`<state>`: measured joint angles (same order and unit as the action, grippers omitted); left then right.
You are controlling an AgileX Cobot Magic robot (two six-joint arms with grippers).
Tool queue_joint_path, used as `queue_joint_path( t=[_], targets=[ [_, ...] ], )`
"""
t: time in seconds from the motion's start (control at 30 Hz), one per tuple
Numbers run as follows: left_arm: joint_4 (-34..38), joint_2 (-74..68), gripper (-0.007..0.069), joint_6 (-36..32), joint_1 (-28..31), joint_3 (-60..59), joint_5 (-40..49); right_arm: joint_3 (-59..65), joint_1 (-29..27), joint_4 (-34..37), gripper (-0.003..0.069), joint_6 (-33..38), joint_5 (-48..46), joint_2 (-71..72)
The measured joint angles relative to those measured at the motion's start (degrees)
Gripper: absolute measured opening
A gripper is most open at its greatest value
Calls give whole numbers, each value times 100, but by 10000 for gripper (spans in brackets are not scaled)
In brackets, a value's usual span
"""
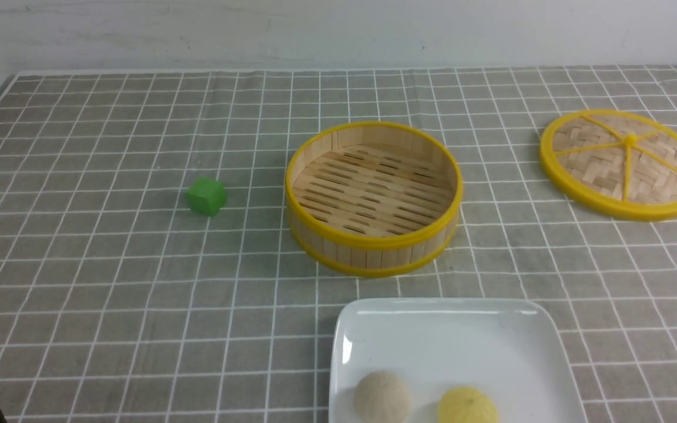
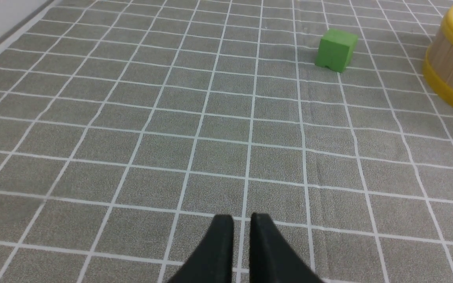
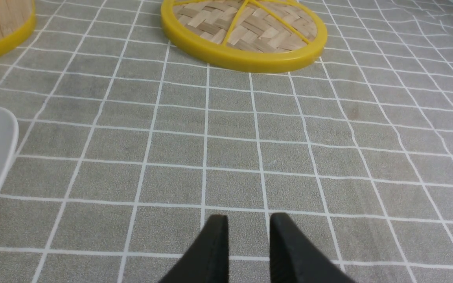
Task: Put the steamed buns into the plate on the grey tablecloth.
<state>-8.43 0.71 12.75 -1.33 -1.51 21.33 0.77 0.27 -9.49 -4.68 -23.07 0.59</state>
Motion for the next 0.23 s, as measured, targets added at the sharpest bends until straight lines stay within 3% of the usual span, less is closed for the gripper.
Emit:
queue_joint_path(
  t=[0.23],
  targets=[
    [0, 0, 97, 0, 0, 0, 0, 0, 0, 0, 192, 4, 0, 0]
  ],
)
